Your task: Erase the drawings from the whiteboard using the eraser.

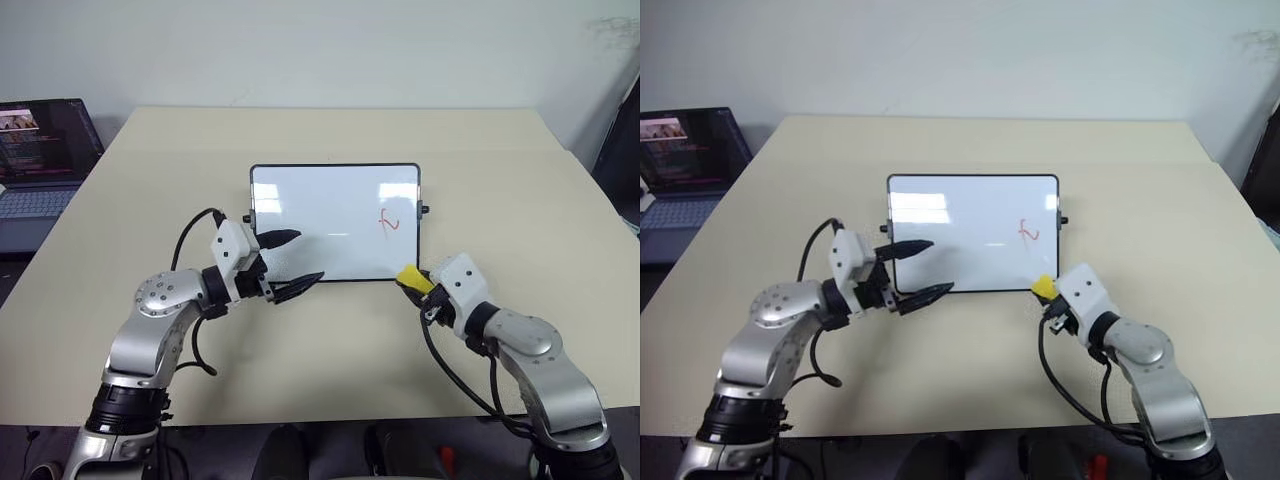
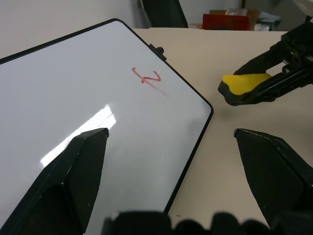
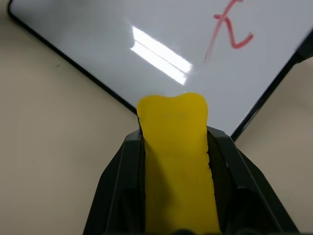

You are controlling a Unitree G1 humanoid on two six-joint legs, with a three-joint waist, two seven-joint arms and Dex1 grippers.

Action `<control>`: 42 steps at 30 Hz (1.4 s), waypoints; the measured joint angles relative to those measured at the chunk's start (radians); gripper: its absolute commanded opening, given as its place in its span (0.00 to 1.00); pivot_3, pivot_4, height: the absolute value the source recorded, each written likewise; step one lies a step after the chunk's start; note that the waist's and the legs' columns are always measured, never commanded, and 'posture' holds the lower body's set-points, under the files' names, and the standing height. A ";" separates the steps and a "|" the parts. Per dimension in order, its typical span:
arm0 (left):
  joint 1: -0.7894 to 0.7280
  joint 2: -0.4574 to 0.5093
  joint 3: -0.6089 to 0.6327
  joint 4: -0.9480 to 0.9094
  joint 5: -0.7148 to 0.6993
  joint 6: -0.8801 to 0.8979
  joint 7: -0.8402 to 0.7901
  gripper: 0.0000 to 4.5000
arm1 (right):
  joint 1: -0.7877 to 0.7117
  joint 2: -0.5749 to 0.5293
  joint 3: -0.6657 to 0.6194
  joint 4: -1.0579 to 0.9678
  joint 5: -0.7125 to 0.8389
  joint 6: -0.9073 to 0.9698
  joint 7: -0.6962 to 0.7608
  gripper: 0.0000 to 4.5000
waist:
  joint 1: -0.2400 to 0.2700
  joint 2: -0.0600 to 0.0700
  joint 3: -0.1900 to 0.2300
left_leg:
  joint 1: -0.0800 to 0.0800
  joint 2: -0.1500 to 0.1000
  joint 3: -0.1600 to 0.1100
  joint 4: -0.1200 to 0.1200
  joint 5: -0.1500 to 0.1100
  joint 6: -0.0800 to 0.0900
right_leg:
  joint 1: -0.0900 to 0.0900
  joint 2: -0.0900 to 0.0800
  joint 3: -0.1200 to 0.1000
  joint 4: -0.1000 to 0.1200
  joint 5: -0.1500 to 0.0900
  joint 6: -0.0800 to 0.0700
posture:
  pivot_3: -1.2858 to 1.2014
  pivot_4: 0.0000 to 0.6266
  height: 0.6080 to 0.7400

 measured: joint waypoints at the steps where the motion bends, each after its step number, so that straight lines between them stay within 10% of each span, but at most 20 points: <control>1: 0.000 0.000 -0.004 0.000 -0.001 0.003 -0.008 1.00 | -0.003 0.000 0.003 0.016 -0.015 -0.023 -0.019 0.29 | 0.000 0.000 0.000 | 0.000 0.000 0.000 0.000 0.000 0.000 | 0.000 0.000 0.000 0.000 0.000 0.000 | 0.52 0.24 1.00; 16: 0.008 0.003 -0.016 0.006 -0.003 0.025 -0.038 1.00 | -0.480 0.082 0.114 0.558 -0.134 -0.252 -0.172 0.29 | 0.002 0.000 0.000 | -0.001 0.000 0.000 0.000 0.000 0.000 | 0.000 -0.001 0.000 -0.001 0.000 0.000 | 0.52 0.24 1.00; 42: 0.040 0.000 -0.015 -0.017 -0.003 0.037 -0.031 1.00 | -0.431 0.025 0.150 0.542 -0.151 -0.188 -0.115 0.29 | -0.001 -0.002 -0.001 | 0.019 0.000 0.002 0.000 0.001 0.001 | 0.017 -0.001 0.002 0.000 -0.002 0.005 | 0.52 0.24 1.00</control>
